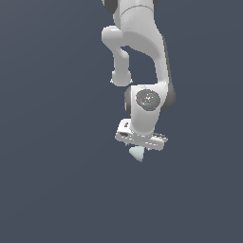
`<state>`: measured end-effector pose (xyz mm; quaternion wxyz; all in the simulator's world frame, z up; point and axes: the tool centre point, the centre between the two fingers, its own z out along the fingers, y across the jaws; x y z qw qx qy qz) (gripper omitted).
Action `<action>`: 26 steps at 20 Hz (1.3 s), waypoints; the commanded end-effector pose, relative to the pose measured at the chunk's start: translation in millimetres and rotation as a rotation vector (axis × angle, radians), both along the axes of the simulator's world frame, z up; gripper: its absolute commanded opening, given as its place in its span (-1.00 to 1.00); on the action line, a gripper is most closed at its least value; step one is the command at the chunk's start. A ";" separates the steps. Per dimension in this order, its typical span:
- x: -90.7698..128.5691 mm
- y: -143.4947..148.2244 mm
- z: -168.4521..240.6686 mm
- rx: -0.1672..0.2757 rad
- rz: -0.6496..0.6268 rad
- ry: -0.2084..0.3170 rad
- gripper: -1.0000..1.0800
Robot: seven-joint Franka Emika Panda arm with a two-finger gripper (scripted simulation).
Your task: Pick up the object and move it to a goal position.
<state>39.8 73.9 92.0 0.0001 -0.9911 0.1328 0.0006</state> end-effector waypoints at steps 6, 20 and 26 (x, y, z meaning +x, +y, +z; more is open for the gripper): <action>-0.1 0.2 -9.3 0.000 -0.001 0.000 0.92; 0.6 0.3 -50.4 0.000 -0.004 -0.001 -1.00; 0.6 0.3 -50.4 0.000 -0.004 -0.001 -1.00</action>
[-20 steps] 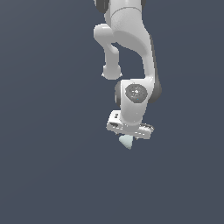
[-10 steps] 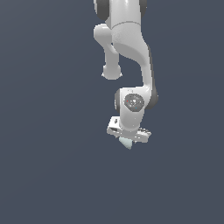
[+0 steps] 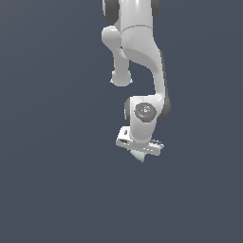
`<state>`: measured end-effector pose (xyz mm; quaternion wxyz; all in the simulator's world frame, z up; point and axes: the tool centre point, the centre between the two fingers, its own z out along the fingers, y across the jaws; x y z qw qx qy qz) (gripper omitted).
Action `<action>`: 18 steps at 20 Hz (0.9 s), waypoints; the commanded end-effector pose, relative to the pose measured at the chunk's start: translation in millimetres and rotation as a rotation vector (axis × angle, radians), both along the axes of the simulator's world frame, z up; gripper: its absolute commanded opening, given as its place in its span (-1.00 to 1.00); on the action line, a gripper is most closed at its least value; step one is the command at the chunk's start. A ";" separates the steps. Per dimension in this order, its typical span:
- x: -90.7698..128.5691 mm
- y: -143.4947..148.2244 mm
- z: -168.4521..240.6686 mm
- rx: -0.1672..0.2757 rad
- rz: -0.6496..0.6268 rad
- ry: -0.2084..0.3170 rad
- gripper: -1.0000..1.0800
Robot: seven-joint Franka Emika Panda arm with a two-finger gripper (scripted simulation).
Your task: Pick up the object and move it to a goal position.
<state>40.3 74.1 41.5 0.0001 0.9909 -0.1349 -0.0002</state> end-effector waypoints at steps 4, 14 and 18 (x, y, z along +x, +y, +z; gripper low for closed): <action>0.1 0.0 0.1 0.000 0.000 0.000 -1.00; 2.6 16.6 36.9 0.000 0.000 0.000 -1.00; 5.2 31.5 70.0 0.000 0.000 0.000 -1.00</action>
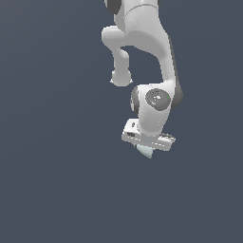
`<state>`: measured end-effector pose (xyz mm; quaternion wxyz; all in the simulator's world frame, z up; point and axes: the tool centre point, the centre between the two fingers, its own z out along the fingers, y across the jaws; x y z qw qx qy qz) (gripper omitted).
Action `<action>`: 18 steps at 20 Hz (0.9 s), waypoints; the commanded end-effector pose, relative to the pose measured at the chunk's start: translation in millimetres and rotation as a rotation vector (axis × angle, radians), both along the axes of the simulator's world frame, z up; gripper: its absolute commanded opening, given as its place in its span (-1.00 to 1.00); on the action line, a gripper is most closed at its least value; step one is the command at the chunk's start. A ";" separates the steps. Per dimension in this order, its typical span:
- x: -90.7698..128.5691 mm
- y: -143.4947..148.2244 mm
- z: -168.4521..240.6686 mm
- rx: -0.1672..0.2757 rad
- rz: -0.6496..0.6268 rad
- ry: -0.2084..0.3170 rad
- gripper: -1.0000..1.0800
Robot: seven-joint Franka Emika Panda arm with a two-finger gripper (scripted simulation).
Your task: Pick up the object and move it to a goal position.
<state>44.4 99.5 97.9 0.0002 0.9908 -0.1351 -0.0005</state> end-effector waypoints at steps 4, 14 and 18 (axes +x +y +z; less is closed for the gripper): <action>4.5 24.0 53.6 0.000 0.000 -0.001 -1.00; 14.9 68.0 151.0 0.000 0.000 -0.001 -1.00; 18.4 79.3 175.2 0.000 0.000 -0.001 -1.00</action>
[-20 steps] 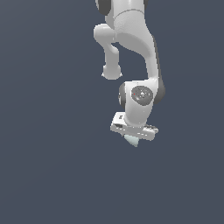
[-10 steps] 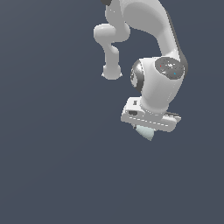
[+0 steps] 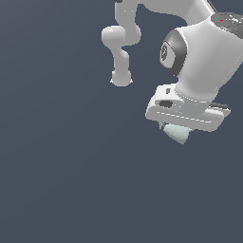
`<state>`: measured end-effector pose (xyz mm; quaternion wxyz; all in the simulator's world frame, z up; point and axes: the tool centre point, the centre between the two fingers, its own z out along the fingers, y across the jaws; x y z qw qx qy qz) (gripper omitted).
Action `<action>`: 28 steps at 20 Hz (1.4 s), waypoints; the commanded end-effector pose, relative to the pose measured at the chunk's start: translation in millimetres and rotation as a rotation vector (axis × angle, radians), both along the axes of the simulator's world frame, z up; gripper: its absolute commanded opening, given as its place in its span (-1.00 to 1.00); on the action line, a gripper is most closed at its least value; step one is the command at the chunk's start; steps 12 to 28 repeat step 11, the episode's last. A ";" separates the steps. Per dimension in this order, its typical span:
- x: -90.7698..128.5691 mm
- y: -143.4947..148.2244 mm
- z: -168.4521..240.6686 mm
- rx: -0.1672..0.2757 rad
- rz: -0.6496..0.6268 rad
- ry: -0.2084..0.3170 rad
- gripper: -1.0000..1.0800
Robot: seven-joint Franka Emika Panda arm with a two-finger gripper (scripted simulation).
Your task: Pick up the object and move it to a goal position.
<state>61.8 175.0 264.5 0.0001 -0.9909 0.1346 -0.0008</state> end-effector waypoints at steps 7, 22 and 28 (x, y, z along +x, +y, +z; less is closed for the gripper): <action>4.9 14.0 30.1 -0.001 -0.001 0.002 -1.00; 5.5 15.4 33.1 0.000 -0.001 0.002 -1.00; 5.5 15.4 33.1 0.000 -0.001 0.002 -1.00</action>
